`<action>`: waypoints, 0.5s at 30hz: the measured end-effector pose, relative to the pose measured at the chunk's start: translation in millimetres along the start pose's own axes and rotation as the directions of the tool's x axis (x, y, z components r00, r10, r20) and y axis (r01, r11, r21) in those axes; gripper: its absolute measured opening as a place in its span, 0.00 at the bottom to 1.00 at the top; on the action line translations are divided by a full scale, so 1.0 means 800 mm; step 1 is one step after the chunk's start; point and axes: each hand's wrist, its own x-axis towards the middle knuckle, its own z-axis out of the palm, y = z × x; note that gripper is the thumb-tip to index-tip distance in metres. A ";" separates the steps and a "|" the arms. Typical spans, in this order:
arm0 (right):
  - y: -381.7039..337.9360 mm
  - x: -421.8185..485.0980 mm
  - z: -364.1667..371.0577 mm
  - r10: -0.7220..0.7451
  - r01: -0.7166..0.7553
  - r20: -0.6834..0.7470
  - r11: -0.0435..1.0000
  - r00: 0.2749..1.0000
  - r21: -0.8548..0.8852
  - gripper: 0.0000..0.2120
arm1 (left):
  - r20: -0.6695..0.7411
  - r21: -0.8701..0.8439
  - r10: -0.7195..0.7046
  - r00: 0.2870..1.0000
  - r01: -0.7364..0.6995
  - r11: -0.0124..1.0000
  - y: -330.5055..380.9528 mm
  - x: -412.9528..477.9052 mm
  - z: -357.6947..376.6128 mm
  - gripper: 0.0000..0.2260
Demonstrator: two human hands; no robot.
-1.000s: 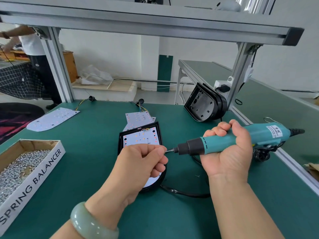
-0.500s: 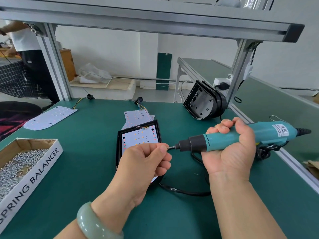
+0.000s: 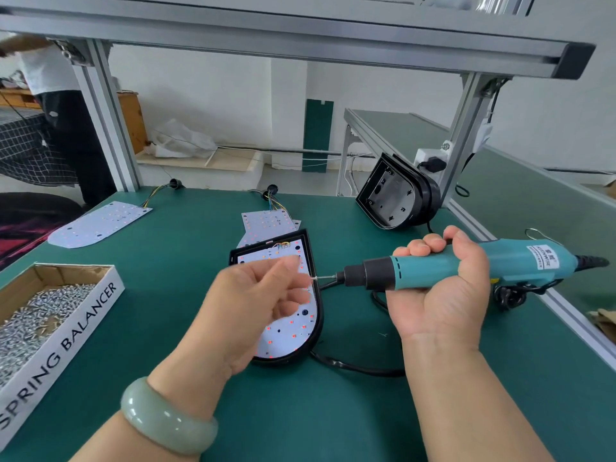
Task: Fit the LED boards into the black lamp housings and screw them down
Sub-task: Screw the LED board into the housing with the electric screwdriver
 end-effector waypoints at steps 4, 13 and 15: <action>-0.002 0.002 0.000 -0.005 0.006 -0.005 1.000 1.000 0.014 0.06 | -0.347 0.582 0.204 0.915 0.039 0.813 0.002 0.026 -0.046 0.13; 0.004 0.005 -0.004 0.032 -0.036 -0.032 0.990 0.999 -0.138 0.05 | -0.110 0.503 -0.180 0.978 0.210 0.838 -0.008 0.037 -0.013 0.14; 0.004 0.006 -0.005 0.043 -0.047 -0.023 0.980 0.999 -0.192 0.06 | -0.075 0.491 -0.213 0.974 0.222 0.842 -0.011 0.044 -0.008 0.07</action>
